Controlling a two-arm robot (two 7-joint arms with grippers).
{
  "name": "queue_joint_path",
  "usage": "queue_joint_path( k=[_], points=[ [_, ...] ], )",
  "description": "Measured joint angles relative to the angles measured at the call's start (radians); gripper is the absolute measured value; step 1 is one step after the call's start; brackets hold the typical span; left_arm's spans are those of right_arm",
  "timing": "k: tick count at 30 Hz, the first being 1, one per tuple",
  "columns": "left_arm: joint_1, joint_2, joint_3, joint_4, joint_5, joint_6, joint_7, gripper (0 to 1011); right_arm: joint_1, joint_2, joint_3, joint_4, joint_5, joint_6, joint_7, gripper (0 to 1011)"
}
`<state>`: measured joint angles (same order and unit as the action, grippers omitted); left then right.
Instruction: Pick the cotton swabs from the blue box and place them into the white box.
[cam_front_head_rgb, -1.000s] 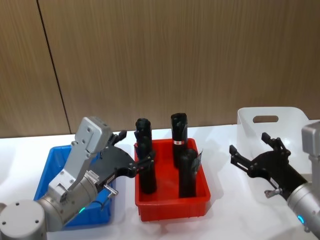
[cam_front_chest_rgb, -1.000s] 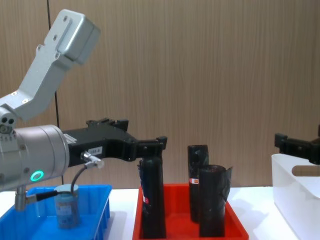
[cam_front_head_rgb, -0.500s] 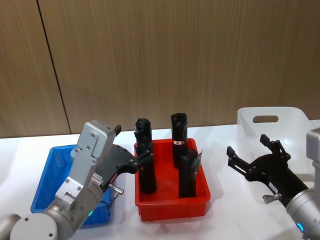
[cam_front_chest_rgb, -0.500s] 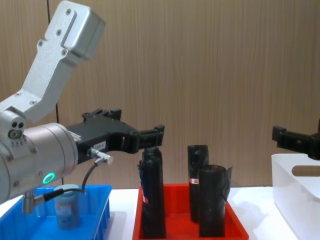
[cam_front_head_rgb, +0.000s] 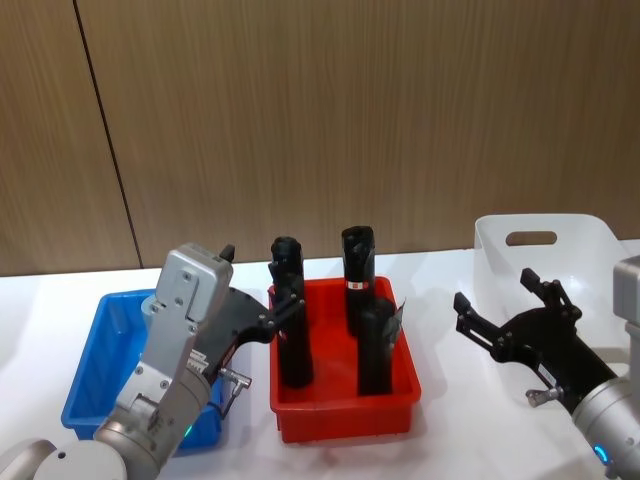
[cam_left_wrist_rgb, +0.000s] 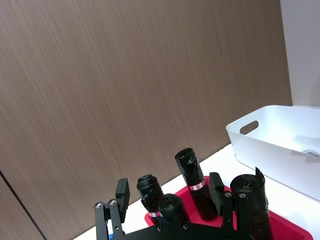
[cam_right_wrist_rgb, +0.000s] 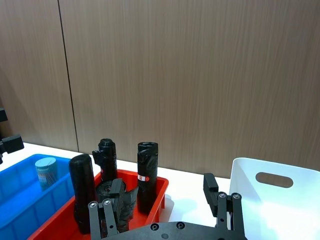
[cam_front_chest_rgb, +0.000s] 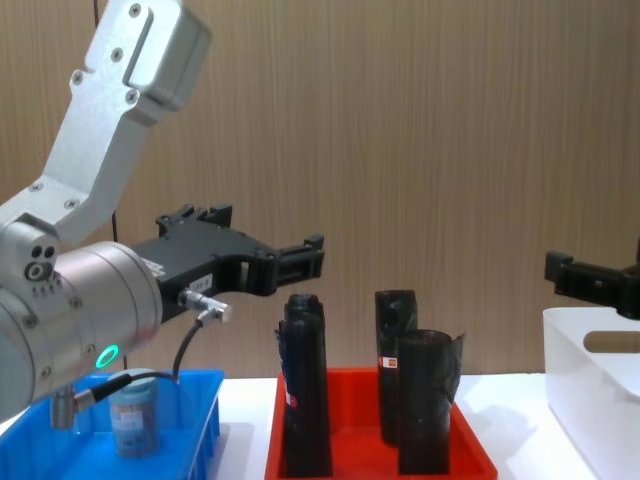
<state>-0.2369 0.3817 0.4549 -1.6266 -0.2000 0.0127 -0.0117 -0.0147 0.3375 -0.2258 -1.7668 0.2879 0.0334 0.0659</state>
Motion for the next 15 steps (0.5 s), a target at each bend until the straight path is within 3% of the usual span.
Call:
queue_joint_path(
  k=[15],
  points=[
    [0.000,0.000,0.000,0.000,0.000,0.000,0.001,1004,0.001,0.001,0.001,0.002,0.000,0.004,0.011,1002]
  ],
)
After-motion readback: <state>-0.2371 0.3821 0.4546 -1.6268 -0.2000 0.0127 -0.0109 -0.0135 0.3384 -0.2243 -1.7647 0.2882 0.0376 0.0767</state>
